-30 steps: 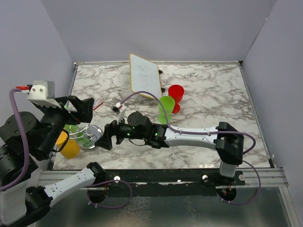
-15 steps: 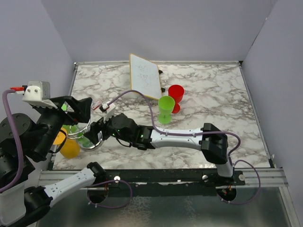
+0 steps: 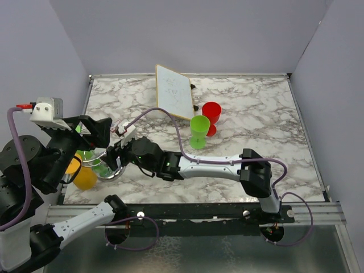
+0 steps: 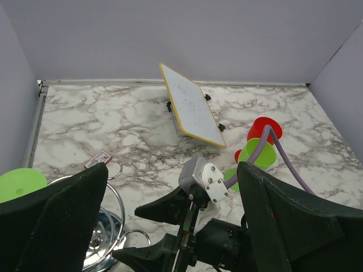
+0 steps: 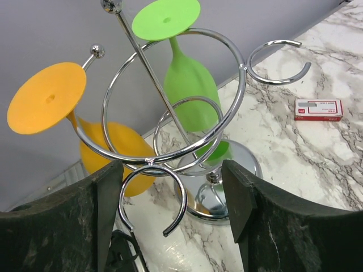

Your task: Take the wine glass off the wine glass rack

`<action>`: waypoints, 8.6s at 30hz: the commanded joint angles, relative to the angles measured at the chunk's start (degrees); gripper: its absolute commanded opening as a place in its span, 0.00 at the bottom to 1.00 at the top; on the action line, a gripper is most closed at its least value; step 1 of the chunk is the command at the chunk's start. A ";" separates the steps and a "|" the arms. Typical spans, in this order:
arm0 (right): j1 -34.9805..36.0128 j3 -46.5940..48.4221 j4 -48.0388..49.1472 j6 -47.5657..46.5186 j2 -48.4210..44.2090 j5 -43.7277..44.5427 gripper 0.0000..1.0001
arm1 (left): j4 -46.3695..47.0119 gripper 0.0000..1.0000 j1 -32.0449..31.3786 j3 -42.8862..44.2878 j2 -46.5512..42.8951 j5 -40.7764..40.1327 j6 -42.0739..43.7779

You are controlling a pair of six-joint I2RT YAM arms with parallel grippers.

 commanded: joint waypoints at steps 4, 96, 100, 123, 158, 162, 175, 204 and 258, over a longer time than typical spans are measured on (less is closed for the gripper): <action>0.20 3.13 -2.01 -3.67 1.73 -2.56 0.69 | 0.02 0.99 0.09 -0.80 0.52 0.07 -0.64; -7.54 -0.11 -1.47 -15.92 -1.04 2.25 0.68 | 1.10 0.99 0.11 -0.90 1.32 1.58 -1.53; -7.80 -0.34 -0.69 -17.01 -1.04 1.19 0.69 | 1.09 0.99 0.09 -0.98 1.23 1.58 -1.77; -9.59 -6.87 -14.61 -8.50 -15.26 -6.88 0.82 | 1.67 0.99 0.09 -2.38 0.88 2.13 -1.89; -9.57 -13.62 15.16 59.57 -6.56 -34.23 0.55 | 3.12 0.99 0.09 -3.13 -0.46 5.52 -3.63; -9.60 -12.62 14.91 59.29 -5.73 -33.59 0.48 | 3.16 0.99 0.09 -3.02 -0.56 5.61 -3.81; -9.60 -10.25 13.27 58.98 -3.72 -32.21 0.32 | 3.16 0.99 0.09 -2.74 -0.37 5.84 -3.81; -9.59 -14.06 18.41 60.39 -8.14 -39.41 0.03 | 3.41 0.99 0.10 -3.52 -0.12 5.85 -4.25; -9.62 -61.98 -23.90 -97.52 -77.14 -25.80 0.01 | 12.13 0.99 0.09 -9.85 4.36 20.25 -8.59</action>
